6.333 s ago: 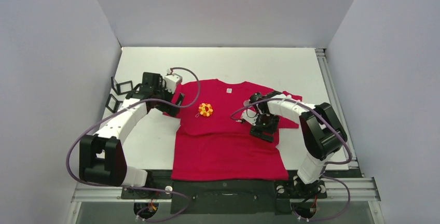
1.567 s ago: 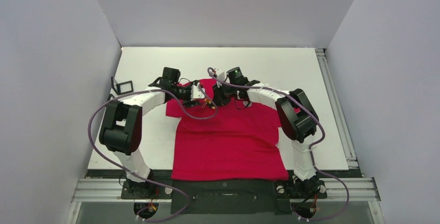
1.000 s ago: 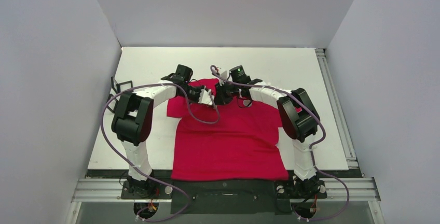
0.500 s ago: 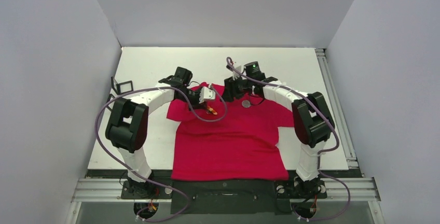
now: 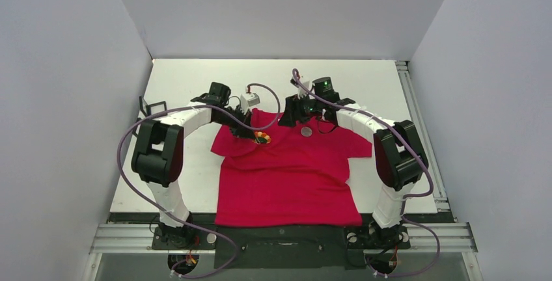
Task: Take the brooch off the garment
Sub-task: Adjust the brooch on the clothes.
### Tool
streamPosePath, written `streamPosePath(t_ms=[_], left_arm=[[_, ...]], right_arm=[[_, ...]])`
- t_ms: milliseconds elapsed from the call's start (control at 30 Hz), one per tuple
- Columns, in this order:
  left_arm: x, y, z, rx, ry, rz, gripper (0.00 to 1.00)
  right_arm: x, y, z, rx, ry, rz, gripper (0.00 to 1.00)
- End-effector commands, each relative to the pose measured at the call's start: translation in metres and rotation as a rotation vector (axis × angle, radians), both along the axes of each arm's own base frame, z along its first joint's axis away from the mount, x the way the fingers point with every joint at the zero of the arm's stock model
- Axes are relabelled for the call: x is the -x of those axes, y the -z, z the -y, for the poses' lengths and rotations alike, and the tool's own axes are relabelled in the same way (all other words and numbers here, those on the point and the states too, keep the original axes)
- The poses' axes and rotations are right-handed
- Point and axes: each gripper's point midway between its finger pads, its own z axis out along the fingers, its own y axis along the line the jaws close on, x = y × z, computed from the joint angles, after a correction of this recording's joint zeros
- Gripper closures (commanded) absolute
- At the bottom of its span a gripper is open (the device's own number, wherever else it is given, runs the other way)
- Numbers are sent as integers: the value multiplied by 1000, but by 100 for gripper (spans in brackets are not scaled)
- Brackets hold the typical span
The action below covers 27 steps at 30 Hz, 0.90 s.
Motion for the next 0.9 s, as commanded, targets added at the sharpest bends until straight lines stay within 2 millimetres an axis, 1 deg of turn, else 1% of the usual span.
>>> streamPosePath(t_ms=[0, 100, 167, 333, 367, 533, 633, 867], left_arm=[[-11, 9, -9, 37, -184, -212, 100], [-16, 26, -19, 22, -246, -284, 100], [-19, 33, -21, 20, -268, -322, 100], [-22, 42, -23, 30, -293, -399, 100], [-23, 44, -22, 35, -294, -409, 100], [-26, 42, -19, 59, -288, -436, 100], [-26, 41, -17, 72, -285, -445, 100], [-27, 39, -15, 91, -282, -444, 100]], right_arm=[[-6, -15, -15, -79, -3, 35, 42], [-6, -12, -22, -101, -1, 27, 42], [-4, -9, -28, -112, -3, 20, 42], [-2, -6, -47, -153, -9, 4, 43], [-1, -1, -50, -157, -6, -18, 43], [1, 2, -64, -188, -22, -35, 42], [4, 8, -72, -191, -31, -52, 42], [-1, 22, -78, -215, 8, -103, 42]])
